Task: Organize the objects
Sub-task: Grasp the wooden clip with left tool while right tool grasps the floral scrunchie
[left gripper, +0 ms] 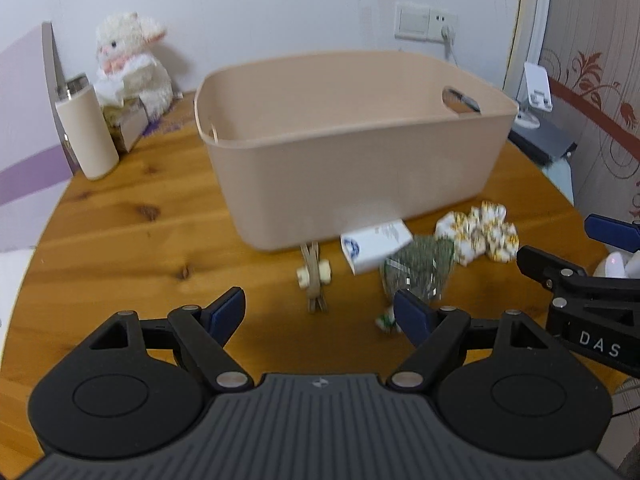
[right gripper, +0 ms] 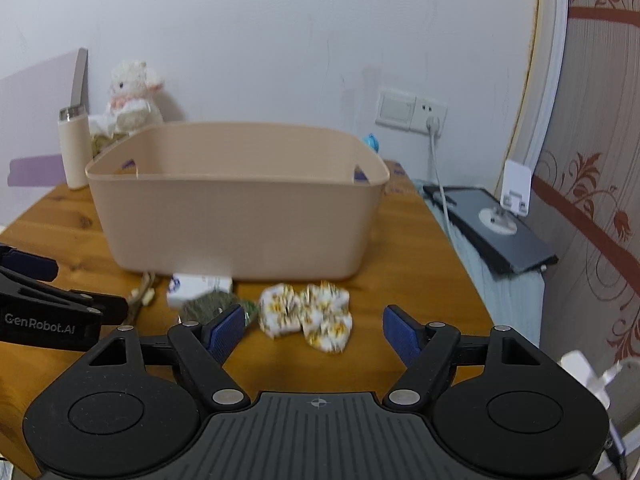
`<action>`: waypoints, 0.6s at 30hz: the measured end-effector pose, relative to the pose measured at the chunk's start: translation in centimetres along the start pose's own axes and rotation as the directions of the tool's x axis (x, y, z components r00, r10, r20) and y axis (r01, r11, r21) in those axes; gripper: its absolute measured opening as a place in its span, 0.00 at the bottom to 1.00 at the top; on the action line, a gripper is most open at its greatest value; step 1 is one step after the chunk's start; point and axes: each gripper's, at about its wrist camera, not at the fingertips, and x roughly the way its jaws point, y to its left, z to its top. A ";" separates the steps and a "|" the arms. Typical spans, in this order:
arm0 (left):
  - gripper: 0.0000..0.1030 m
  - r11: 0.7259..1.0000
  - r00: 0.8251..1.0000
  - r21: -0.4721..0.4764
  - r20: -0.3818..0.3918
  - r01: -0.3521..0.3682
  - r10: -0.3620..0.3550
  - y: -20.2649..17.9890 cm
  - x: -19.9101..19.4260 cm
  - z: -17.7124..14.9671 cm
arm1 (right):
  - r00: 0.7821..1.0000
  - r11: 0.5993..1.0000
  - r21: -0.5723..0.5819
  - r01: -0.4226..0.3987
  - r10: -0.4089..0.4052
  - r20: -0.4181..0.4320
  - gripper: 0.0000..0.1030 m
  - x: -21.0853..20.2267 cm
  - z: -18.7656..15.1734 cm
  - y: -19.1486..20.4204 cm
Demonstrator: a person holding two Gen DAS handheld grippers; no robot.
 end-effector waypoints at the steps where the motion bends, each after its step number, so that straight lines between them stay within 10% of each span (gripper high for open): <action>1: 0.80 1.000 1.000 -0.005 -0.011 0.004 -0.004 0.1 0.3 -0.3 | 1.000 1.000 0.001 0.001 -0.001 -0.008 0.76 0.2 -0.2 0.0; 18: 0.80 0.999 0.996 -0.044 -0.089 0.023 -0.027 0.4 4.9 -1.8 | 0.990 1.000 0.008 0.005 -0.004 -0.144 0.77 4.5 -2.5 -1.5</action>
